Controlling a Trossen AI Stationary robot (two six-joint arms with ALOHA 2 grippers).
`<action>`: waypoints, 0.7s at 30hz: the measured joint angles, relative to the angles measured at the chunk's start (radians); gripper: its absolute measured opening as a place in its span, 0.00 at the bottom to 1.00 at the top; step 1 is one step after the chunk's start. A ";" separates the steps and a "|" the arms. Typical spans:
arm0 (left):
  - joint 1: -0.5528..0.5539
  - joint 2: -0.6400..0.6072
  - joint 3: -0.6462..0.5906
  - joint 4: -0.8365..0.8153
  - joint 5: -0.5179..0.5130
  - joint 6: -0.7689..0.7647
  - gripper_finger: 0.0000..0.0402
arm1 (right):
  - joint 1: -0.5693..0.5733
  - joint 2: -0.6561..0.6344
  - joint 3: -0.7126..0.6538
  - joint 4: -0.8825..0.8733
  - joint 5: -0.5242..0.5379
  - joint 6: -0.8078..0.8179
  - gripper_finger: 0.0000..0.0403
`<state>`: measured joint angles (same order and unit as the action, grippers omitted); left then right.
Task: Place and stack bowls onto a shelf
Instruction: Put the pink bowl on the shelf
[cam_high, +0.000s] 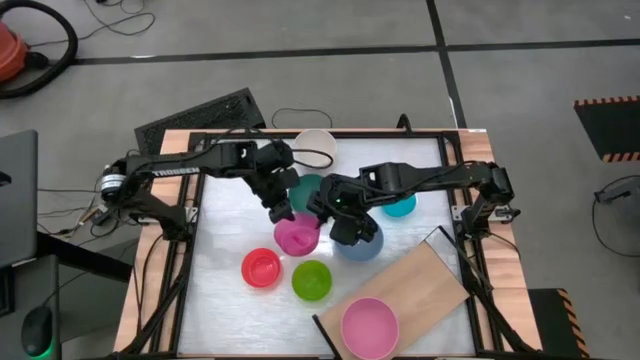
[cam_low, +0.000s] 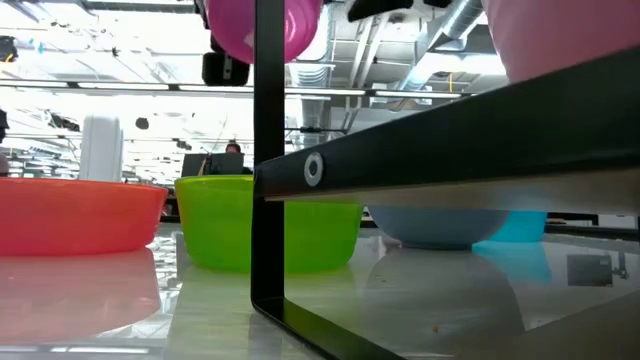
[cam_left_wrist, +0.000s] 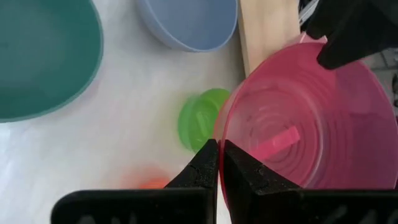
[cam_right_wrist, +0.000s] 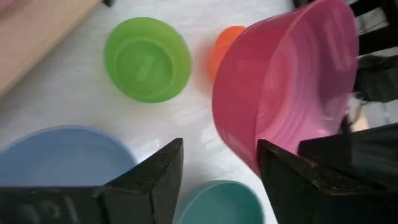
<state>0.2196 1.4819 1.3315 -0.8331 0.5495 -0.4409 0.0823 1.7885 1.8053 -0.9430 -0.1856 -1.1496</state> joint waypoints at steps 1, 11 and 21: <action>-0.004 0.008 0.000 0.006 0.004 0.002 0.00 | 0.003 0.000 0.000 -0.008 0.000 0.000 0.53; -0.002 0.040 0.000 0.056 0.080 0.037 0.00 | 0.016 0.000 0.001 -0.020 -0.013 -0.003 0.26; -0.007 0.060 0.000 0.106 0.118 0.086 0.00 | 0.024 0.000 0.001 -0.026 -0.044 -0.004 0.04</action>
<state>0.2123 1.5417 1.3315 -0.7271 0.6676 -0.3549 0.1062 1.7885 1.8065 -0.9685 -0.2299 -1.1538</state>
